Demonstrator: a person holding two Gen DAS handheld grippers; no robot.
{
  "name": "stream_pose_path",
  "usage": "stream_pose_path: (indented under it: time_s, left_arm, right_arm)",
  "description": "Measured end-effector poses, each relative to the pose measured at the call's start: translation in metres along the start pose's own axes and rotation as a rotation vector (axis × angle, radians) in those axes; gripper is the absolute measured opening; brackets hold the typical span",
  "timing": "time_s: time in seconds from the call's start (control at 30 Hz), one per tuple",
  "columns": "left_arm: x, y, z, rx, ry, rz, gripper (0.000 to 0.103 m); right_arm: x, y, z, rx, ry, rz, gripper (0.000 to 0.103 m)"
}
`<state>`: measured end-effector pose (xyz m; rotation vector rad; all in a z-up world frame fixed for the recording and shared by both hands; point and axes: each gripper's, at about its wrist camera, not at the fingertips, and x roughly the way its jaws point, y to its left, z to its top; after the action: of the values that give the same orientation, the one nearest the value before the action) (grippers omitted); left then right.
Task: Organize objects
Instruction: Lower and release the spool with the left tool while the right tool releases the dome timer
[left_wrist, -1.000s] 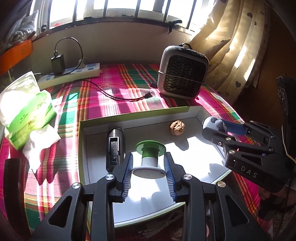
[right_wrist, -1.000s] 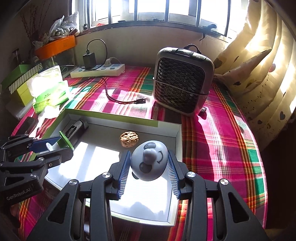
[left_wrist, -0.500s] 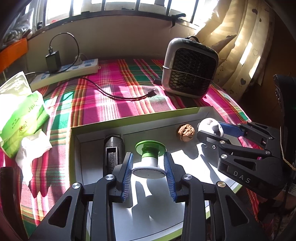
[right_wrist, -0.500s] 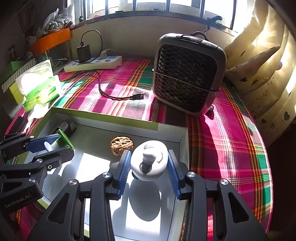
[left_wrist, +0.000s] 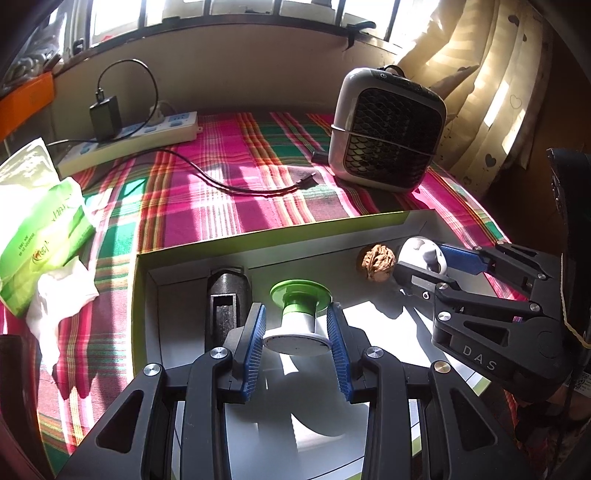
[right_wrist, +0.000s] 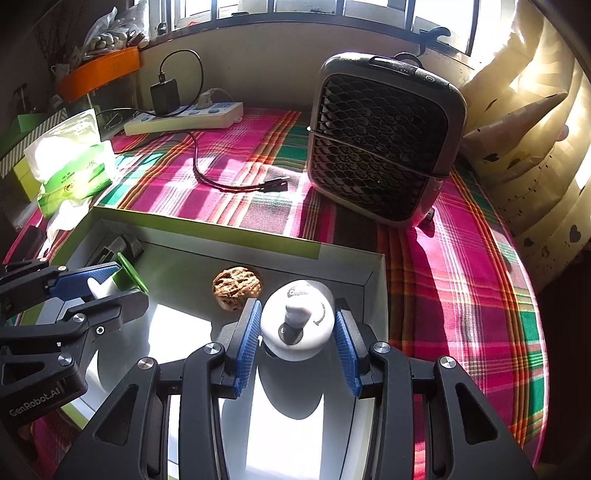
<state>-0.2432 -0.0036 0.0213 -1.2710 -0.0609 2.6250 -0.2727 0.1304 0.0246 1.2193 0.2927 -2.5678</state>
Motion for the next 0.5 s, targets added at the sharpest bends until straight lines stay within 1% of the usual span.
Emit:
stream_pose_path:
  time_s: [0.5]
  left_arm:
    - [0.001, -0.0011, 0.0002, 0.0, 0.001, 0.007, 0.032]
  right_arm:
    - [0.002, 0.0051, -0.0011, -0.012, 0.002, -0.013, 0.041]
